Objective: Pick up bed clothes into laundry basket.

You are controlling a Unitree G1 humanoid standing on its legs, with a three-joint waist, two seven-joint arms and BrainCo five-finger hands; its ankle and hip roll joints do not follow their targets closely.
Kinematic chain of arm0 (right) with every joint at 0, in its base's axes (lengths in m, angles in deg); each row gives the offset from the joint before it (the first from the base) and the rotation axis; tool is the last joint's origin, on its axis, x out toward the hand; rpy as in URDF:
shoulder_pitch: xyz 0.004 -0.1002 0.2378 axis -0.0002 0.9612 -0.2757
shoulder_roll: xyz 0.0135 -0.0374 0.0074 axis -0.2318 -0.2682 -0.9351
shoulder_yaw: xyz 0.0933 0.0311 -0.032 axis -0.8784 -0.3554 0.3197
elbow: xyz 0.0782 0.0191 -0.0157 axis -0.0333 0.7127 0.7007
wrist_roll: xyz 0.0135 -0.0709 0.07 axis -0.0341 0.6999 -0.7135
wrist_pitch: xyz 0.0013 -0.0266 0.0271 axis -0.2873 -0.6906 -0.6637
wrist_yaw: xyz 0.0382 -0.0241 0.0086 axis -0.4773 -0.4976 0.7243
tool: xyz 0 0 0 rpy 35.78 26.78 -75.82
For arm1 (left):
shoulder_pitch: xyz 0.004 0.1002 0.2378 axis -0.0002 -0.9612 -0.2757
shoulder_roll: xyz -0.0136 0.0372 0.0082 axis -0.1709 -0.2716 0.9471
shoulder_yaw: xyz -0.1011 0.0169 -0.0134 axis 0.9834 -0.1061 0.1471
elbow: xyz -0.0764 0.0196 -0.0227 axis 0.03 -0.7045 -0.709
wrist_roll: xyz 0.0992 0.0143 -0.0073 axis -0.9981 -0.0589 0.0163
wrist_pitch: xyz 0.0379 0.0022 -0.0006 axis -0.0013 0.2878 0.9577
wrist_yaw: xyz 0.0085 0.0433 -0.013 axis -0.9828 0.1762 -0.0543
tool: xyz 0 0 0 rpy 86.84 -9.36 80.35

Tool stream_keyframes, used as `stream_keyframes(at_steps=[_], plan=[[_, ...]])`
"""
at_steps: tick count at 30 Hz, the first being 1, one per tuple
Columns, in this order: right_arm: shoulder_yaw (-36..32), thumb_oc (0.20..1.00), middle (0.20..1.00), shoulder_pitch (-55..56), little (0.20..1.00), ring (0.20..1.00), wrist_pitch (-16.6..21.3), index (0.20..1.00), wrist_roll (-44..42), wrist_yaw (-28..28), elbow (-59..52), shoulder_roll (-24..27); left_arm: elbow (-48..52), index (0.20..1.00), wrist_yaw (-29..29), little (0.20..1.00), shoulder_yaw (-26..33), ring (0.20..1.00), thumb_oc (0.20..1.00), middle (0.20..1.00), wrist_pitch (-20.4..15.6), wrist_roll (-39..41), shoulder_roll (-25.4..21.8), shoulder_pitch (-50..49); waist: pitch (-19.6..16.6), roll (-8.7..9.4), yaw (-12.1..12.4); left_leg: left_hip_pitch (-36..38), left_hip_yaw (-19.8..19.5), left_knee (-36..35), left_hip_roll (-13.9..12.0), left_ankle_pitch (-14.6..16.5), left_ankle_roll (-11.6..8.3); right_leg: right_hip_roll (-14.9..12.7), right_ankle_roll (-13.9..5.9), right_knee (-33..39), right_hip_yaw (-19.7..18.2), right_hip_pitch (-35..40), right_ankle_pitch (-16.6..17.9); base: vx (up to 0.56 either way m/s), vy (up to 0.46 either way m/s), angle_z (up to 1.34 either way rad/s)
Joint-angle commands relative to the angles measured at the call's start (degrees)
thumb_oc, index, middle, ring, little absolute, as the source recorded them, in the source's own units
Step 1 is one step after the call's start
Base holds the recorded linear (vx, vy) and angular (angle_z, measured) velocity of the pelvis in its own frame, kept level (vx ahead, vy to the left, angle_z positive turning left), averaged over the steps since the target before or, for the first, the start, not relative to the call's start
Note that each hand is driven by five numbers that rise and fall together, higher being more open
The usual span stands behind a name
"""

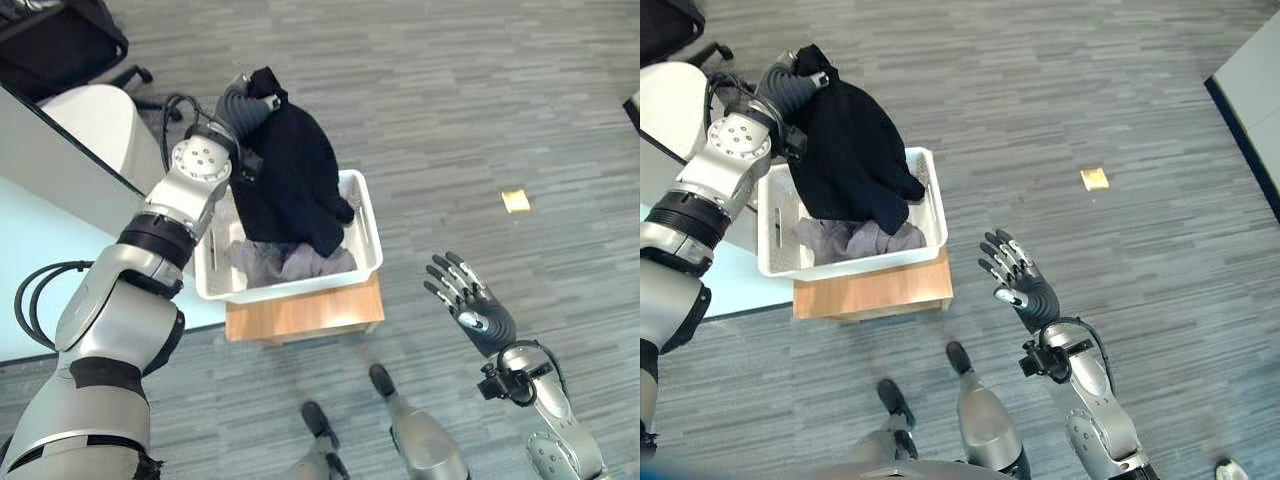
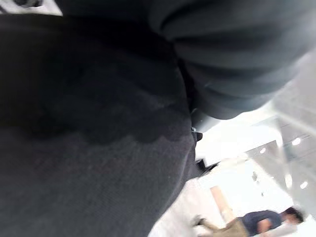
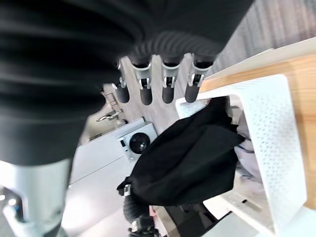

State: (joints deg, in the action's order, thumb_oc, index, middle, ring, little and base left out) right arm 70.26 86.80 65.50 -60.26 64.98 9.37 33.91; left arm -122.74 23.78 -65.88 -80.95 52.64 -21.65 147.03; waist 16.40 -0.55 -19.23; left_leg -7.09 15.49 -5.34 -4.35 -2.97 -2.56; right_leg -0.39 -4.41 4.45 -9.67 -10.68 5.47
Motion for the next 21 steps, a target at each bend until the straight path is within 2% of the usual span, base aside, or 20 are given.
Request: stream_keyframes(at_steps=[1, 2, 3, 4, 5, 14, 21], plan=[[-3.92, 1.000, 1.000, -0.18, 1.000, 1.000, 2.64, 1.000, -1.64, 0.08, -3.88, 0.31, 0.08, 0.200, 0.27, 0.200, 0.82, 0.200, 0.200, 0.200, -3.73, -5.69, -0.27, 3.41, -0.05, 1.35, 2.73, 4.22, -3.54, 0.34, -0.32, 1.92, -2.38, -1.19, -4.89, 0.55, 5.99, 0.22, 0.94, -0.04, -0.008, 0.11], [-4.16, 1.000, 1.000, -0.13, 1.000, 1.000, 2.90, 1.000, -2.08, 0.06, -4.35, 0.58, 0.43, 0.200, 0.57, 0.200, 0.10, 0.200, 0.200, 0.200, -3.51, -8.05, 0.76, 2.26, 0.77, 1.41, 2.90, 3.75, -3.93, 0.34, -0.16, 1.76, -2.34, -1.34, -4.89, 0.55, 6.38, -0.01, 0.99, -0.06, -0.011, 0.12], [-4.07, 1.000, 1.000, -0.29, 1.000, 1.000, 3.02, 1.000, -2.32, 0.00, -4.51, 0.71, 0.27, 0.291, 0.39, 0.291, 0.22, 0.291, 0.291, 0.291, -3.46, -8.58, 1.27, 1.59, 1.16, 1.48, 3.05, 3.54, -4.10, 0.34, -0.10, 1.68, -2.31, -1.41, -4.89, 0.55, 6.58, -0.12, 1.09, -0.06, -0.014, 0.13], [-3.91, 1.000, 1.000, -0.30, 1.000, 1.000, 3.09, 1.000, -2.56, -0.05, -4.57, 0.73, -0.45, 0.777, 0.49, 0.777, 0.05, 0.777, 0.777, 0.777, -3.31, -9.56, 1.90, 1.30, 1.42, 1.52, 3.11, 3.41, -4.22, 0.34, -0.11, 1.58, -2.31, -1.46, -4.89, 0.55, 6.73, -0.17, 1.14, -0.04, -0.014, 0.13], [-3.69, 1.000, 1.000, -0.32, 1.000, 1.000, 3.10, 1.000, -2.89, 0.10, -4.79, 0.82, -1.26, 1.000, 0.41, 1.000, -0.10, 1.000, 1.000, 1.000, -3.23, -10.57, 2.45, 1.17, 1.64, 1.58, 3.23, 3.27, -4.35, 0.34, -0.12, 1.52, -2.30, -1.49, -4.90, 0.55, 6.82, -0.23, 1.20, -0.03, -0.014, 0.17], [-4.17, 1.000, 1.000, 0.72, 1.000, 1.000, 2.76, 1.000, -3.53, 0.53, -5.65, 1.94, -2.51, 1.000, -0.07, 1.000, 1.02, 1.000, 1.000, 1.000, -2.94, -12.10, 5.43, -0.12, 1.89, 1.47, 4.05, 3.55, -4.67, 0.34, -0.06, 1.71, -2.26, -1.62, -4.77, 0.55, 7.21, 0.32, 1.10, -0.01, -0.002, 0.05], [-4.98, 1.000, 1.000, 0.05, 1.000, 1.000, 2.48, 1.000, -2.79, 0.39, -5.82, 2.30, 6.21, 1.000, 0.13, 1.000, 2.71, 1.000, 1.000, 1.000, -3.92, -6.90, 3.64, -4.47, 0.92, 0.30, 5.39, 4.12, -5.75, 0.34, 0.24, 1.53, -2.11, -2.04, -4.59, 0.55, 8.53, 1.62, 0.65, -0.01, 0.000, 0.05]])
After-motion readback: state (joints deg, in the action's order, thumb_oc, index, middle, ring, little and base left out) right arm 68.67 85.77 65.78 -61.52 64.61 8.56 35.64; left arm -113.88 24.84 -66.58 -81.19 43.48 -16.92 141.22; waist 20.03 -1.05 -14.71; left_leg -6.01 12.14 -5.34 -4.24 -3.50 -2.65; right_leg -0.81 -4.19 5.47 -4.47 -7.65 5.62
